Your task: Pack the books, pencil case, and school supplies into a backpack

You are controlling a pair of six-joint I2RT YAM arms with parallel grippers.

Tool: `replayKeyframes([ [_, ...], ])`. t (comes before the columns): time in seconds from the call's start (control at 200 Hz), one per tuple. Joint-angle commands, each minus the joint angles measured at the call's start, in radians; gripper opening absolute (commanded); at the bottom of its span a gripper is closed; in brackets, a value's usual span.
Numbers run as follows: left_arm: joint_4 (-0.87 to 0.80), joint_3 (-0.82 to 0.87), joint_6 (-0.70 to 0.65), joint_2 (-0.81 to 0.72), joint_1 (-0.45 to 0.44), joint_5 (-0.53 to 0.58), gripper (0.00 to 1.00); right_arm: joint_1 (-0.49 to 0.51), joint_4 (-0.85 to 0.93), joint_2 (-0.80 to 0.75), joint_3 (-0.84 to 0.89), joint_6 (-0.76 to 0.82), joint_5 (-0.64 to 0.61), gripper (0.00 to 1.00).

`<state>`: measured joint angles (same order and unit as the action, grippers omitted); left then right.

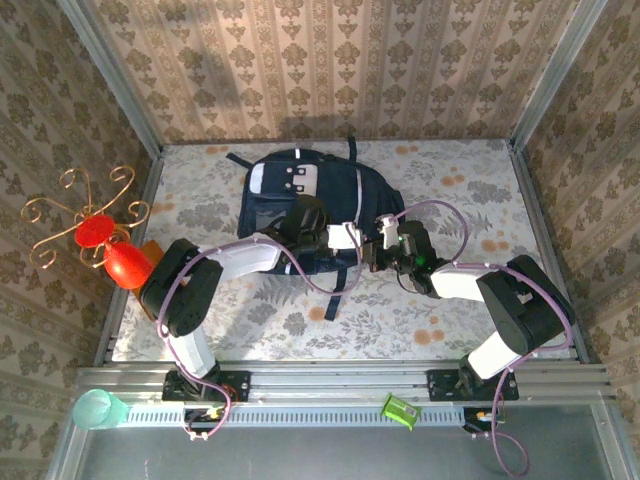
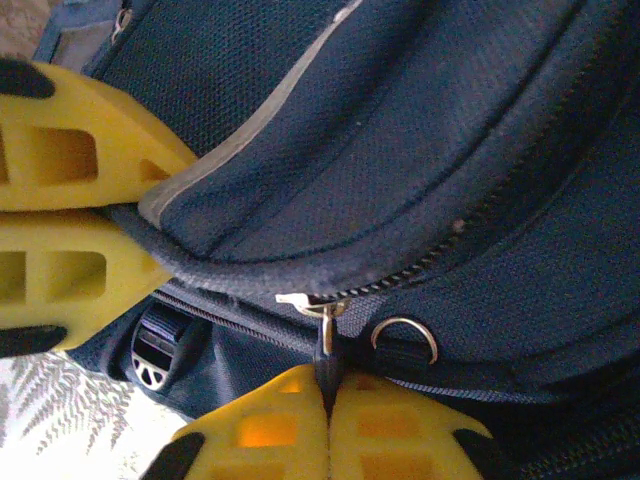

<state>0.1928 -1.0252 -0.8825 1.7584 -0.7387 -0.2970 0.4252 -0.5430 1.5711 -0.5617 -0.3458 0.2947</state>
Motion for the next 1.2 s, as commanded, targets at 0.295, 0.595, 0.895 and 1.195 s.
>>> replayKeyframes([
  [0.295,-0.056,0.054,0.005,-0.105,0.022,-0.108,0.0,-0.015,0.157,-0.173,0.047,-0.061,-0.249,0.0],
  [0.595,-0.077,0.13,-0.014,-0.178,0.064,-0.167,0.0,-0.067,0.396,-0.251,-0.036,-0.071,-0.311,0.0],
  [0.895,-0.041,0.149,0.097,-0.182,0.12,0.038,0.25,0.049,0.3,-0.275,-0.037,-0.018,-0.152,0.0],
  [1.195,-0.012,0.212,0.3,-0.334,0.059,-0.085,0.67,0.115,0.229,-0.258,-0.032,-0.044,-0.163,0.0],
])
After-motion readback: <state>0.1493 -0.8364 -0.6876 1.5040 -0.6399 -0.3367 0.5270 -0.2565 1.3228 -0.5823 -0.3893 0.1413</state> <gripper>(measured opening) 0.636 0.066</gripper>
